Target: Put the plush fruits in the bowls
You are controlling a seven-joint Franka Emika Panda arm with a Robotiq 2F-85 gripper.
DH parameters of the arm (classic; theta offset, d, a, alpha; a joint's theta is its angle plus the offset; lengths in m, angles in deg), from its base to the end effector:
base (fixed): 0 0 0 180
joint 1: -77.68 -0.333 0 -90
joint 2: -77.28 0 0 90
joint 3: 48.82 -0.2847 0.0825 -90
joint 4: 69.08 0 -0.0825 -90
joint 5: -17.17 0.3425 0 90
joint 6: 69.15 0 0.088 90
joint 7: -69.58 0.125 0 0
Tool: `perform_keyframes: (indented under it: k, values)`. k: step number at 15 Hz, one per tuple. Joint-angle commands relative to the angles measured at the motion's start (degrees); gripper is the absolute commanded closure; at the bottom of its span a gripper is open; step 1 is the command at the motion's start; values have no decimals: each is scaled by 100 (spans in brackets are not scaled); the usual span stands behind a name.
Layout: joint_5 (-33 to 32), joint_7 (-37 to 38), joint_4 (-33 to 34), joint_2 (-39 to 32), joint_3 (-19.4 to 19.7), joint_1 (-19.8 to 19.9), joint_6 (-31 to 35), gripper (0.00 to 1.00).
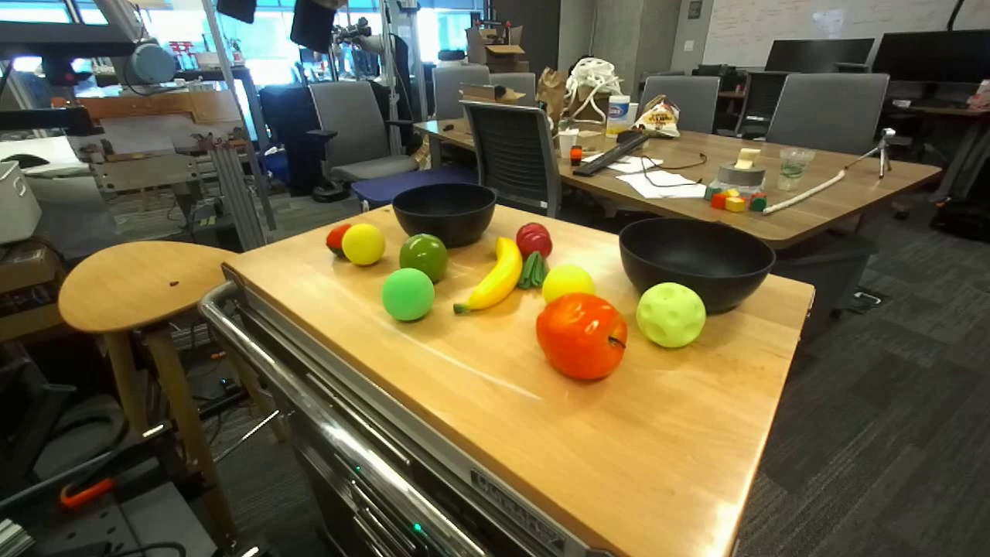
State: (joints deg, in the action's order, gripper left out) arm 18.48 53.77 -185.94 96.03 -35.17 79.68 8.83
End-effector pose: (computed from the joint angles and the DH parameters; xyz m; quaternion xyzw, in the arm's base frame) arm 0.3630 -0.1076 0.5113 -0.9826 -0.0145 0.1595 0.0944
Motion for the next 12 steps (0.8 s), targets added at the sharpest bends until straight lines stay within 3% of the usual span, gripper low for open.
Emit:
perform_keyframes:
  k: [1, 5, 7, 9, 12]
  values:
    - [28, -39, 17, -19, -119, 145, -16, 0]
    - [28, -39, 17, -19, -119, 145, -16, 0]
    - [-16, -917, 273, -20, -92, -3, -549, 0]
    - [-114, -1117, 352, 243, -280, -74, -287, 0]
    - [-492, -1039, 861, 71, -707, -255, -231, 0]
